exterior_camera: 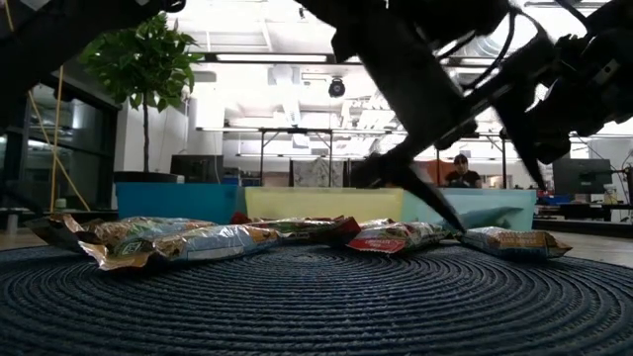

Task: Pick and place Granola Bars by type
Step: Put the yellow granola bar into the yellow bin

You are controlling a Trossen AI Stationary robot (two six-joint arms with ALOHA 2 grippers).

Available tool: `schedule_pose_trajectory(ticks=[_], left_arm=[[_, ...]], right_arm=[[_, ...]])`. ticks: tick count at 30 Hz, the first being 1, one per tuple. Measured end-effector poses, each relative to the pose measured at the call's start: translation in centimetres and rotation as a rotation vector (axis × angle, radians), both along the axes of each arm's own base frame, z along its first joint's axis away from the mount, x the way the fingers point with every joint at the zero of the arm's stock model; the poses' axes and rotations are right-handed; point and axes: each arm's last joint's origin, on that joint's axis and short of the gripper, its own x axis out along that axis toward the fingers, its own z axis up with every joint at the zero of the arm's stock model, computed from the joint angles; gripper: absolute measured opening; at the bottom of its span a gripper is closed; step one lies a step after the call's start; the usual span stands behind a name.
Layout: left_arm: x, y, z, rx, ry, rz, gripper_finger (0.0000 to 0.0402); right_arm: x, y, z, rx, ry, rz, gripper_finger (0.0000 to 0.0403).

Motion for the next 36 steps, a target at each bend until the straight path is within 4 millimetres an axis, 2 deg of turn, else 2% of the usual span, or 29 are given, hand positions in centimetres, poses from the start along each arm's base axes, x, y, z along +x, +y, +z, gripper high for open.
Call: schedule_pose_trajectory(ticks=[3, 15, 29, 36], left_arm=[[-0.3, -0.1, -0.7, 0.022, 0.028, 0.014, 0.0308], [-0.1, 0.1, -0.6, 0.071, 0.008, 0.077, 0.0308], [0.3, -0.2, -0.3, 0.061, -0.048, 0.076, 0.0308], [0.8, -1.0, -1.7, 0.039, -0.051, 0.071, 0.0307]], right_arm=[[0.0, 0.0, 0.0, 0.0, 0.0, 0.0, 0.0], [0.0, 0.0, 0.0, 0.0, 0.0, 0.0, 0.0], [0.0, 0.0, 0.0, 0.0, 0.0, 0.0, 0.0], [0.0, 0.0, 0.0, 0.0, 0.0, 0.0, 0.0]])
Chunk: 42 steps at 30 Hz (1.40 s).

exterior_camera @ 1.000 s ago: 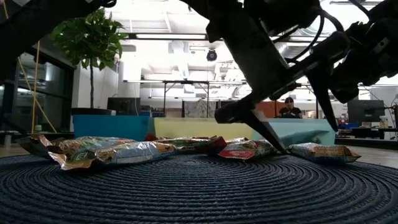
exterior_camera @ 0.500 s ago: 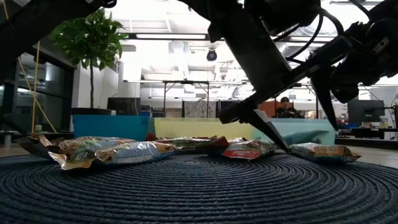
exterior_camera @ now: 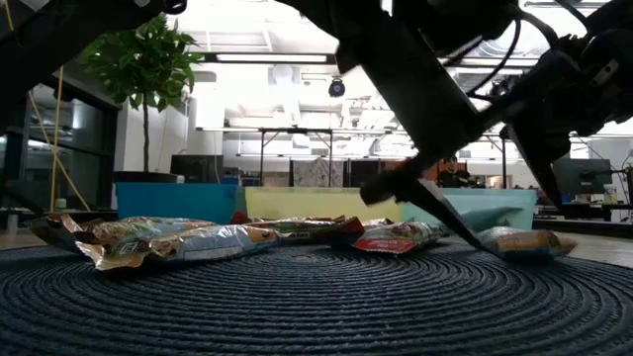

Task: Pick and place Granola Bars by type
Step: Put the yellow granola bar into the yellow bin

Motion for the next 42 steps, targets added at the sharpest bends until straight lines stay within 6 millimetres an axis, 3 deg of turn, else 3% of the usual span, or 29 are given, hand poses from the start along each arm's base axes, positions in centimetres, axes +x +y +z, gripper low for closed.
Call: schedule_pose_trajectory(ticks=[9, 23, 42], left_arm=[[-0.04, -0.02, -0.09, 0.03, 0.002, 0.019, 0.0299], [-0.07, -0.03, -0.42, 0.053, 0.005, -0.007, 0.0188], [0.02, -0.04, -0.43, 0.041, -0.003, -0.017, 0.0177]], right_arm=[[0.0, 0.0, -0.01, 0.0, 0.001, 0.0, 0.0], [0.0, 0.0, -0.01, 0.0, 0.001, 0.0, 0.0], [0.0, 0.0, -0.01, 0.0, 0.001, 0.0, 0.0]])
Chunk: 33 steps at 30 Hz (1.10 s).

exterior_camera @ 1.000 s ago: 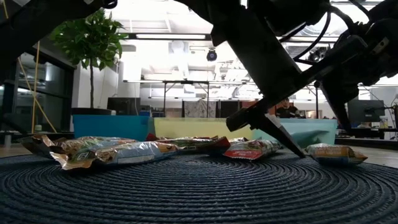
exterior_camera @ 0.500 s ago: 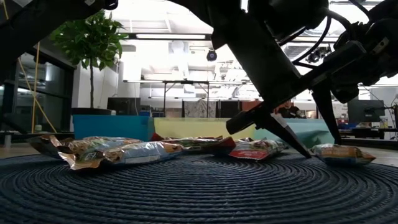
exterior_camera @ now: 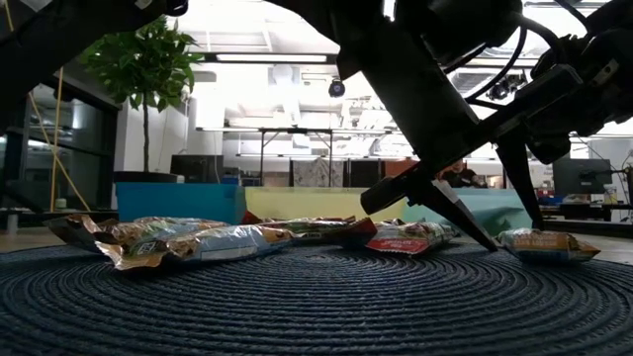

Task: Pick and place Granola Bars by type
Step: Put the yellow granola bar into the yellow bin

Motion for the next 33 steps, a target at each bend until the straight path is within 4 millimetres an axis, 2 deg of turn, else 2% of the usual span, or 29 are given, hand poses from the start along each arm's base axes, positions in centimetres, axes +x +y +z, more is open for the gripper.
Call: schedule_pose_trajectory(ticks=[9, 22, 33], left_arm=[[0.03, -0.04, 0.01, -0.017, -0.002, -0.011, 0.0173], [0.18, -0.18, 0.1, -0.04, -0.021, -0.051, 0.0067], [0.47, -0.31, 0.26, -0.055, -0.061, -0.087, 0.0053]], right_arm=[[0.0, 0.0, 0.0, 0.0, 0.0, 0.0, 0.0], [0.0, 0.0, 0.0, 0.0, 0.0, 0.0, 0.0], [0.0, 0.0, 0.0, 0.0, 0.0, 0.0, 0.0]])
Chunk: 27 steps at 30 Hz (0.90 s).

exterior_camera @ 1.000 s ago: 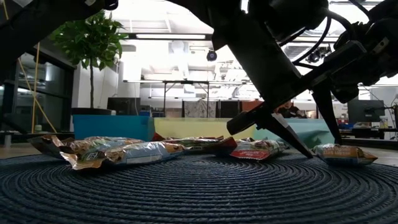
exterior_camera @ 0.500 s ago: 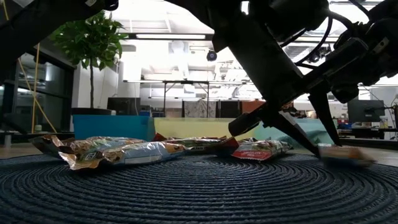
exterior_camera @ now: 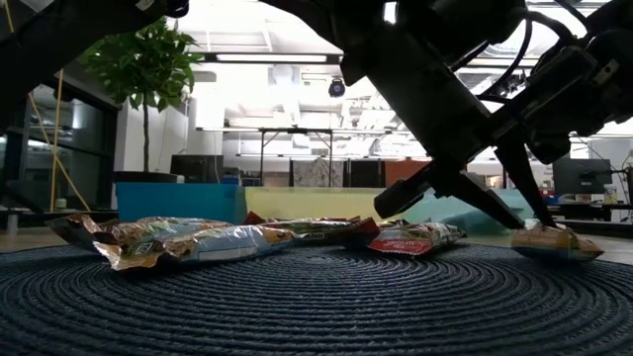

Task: Pick and place Granola Bars by type
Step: Put the yellow granola bar into the yellow bin

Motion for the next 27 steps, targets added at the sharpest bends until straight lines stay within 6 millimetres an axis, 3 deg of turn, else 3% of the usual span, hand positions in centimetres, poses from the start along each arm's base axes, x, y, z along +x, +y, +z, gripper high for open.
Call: schedule_pose_trajectory(ticks=[5, 12, 18, 27], left_arm=[[-0.1, 0.0, 0.7, 0.006, -0.009, -0.004, 0.0053], [-1.2, 0.4, 3.7, 0.095, -0.016, -0.01, 0.0053], [-2.1, 1.1, 7.8, 0.196, -0.101, -0.022, 0.0053], [-5.4, 1.8, 14.9, 0.343, -0.188, -0.092, 0.0053]], right_arm=[[0.0, 0.0, 0.0, 0.0, 0.0, 0.0, 0.0], [0.0, 0.0, 0.0, 0.0, 0.0, 0.0, 0.0], [0.0, 0.0, 0.0, 0.0, 0.007, 0.0, 0.0], [0.1, 0.0, -0.1, 0.0, 0.012, 0.0, 0.0]])
